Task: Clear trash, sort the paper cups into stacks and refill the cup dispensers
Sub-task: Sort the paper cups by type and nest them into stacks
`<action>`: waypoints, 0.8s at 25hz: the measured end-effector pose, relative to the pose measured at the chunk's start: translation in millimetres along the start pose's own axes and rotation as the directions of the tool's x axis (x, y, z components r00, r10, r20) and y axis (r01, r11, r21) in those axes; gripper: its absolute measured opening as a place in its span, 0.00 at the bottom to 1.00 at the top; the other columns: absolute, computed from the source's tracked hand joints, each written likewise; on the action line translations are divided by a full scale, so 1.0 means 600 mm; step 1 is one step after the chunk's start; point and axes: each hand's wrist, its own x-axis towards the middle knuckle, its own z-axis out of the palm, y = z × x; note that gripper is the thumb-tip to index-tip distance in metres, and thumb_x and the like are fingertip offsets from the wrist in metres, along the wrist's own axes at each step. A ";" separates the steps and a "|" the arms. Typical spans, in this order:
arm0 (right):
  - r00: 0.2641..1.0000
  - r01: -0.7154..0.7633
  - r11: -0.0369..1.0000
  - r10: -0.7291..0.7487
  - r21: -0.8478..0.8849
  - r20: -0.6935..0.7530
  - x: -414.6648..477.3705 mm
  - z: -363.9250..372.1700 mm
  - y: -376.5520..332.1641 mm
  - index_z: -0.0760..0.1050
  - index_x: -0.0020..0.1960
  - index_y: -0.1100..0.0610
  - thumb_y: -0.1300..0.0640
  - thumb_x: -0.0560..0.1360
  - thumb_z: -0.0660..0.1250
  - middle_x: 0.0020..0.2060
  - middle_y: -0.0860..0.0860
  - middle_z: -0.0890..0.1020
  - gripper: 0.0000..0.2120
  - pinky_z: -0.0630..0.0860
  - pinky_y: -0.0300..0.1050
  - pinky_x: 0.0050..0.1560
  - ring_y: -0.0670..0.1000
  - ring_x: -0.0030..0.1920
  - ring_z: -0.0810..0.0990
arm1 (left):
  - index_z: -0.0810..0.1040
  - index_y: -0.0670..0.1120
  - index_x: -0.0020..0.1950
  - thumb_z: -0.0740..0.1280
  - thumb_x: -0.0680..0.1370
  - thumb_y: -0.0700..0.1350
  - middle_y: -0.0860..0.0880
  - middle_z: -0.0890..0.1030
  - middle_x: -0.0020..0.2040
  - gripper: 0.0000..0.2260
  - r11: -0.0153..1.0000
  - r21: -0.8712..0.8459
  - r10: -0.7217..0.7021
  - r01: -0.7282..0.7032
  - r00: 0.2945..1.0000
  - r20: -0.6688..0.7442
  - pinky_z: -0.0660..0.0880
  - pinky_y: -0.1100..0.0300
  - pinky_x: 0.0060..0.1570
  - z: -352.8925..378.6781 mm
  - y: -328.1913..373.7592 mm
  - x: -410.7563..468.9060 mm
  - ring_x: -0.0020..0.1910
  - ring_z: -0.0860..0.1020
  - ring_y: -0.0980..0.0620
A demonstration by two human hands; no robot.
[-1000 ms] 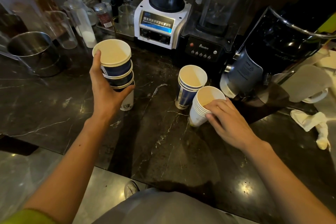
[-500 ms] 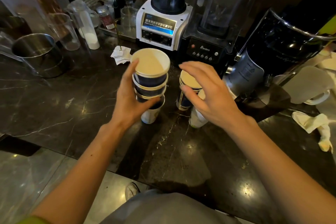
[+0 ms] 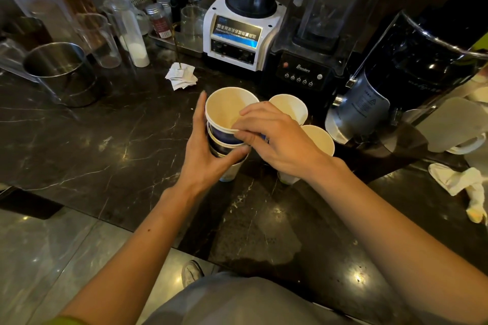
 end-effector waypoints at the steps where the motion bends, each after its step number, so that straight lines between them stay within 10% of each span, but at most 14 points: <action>1: 1.000 -0.001 1.000 0.001 0.003 -0.011 -0.001 0.000 -0.003 0.82 0.53 0.56 0.54 0.79 0.65 0.50 0.49 0.84 0.09 0.74 0.58 0.58 0.52 0.60 0.76 | 0.55 0.51 0.78 0.76 0.70 0.48 0.63 0.68 0.70 0.43 1.000 -0.008 -0.002 0.002 1.000 -0.008 0.68 0.60 0.70 0.003 0.002 0.002 0.71 0.67 0.63; 5: 0.991 -0.039 0.999 0.039 -0.002 -0.126 -0.002 -0.022 -0.014 0.83 0.50 0.53 0.54 0.77 0.67 0.49 0.48 0.84 0.07 0.58 0.57 0.73 0.50 0.58 0.78 | 0.61 0.51 0.75 0.75 0.71 0.49 0.66 0.70 0.67 0.36 1.000 -0.017 0.001 -0.001 1.000 -0.007 0.70 0.62 0.67 0.001 0.003 0.000 0.69 0.70 0.63; 12: 0.995 -0.084 0.995 0.080 -0.057 -0.065 -0.004 -0.007 -0.030 0.83 0.47 0.53 0.56 0.75 0.68 0.45 0.47 0.84 0.05 0.60 0.59 0.72 0.50 0.54 0.78 | 0.62 0.51 0.74 0.72 0.72 0.55 0.54 0.73 0.68 0.33 1.000 -0.005 -0.004 0.004 0.999 -0.035 0.72 0.53 0.67 0.008 0.001 -0.007 0.68 0.72 0.56; 20: 0.792 -0.076 0.996 0.089 0.046 -0.604 -0.004 -0.155 -0.043 0.78 0.51 0.55 0.60 0.79 0.65 0.43 0.42 0.78 0.04 0.75 0.50 0.49 0.49 0.46 0.78 | 0.61 0.56 0.74 0.72 0.69 0.60 0.68 0.71 0.65 0.36 0.996 -0.004 -0.091 0.091 0.994 -0.056 0.71 0.63 0.65 0.007 -0.007 -0.005 0.67 0.71 0.65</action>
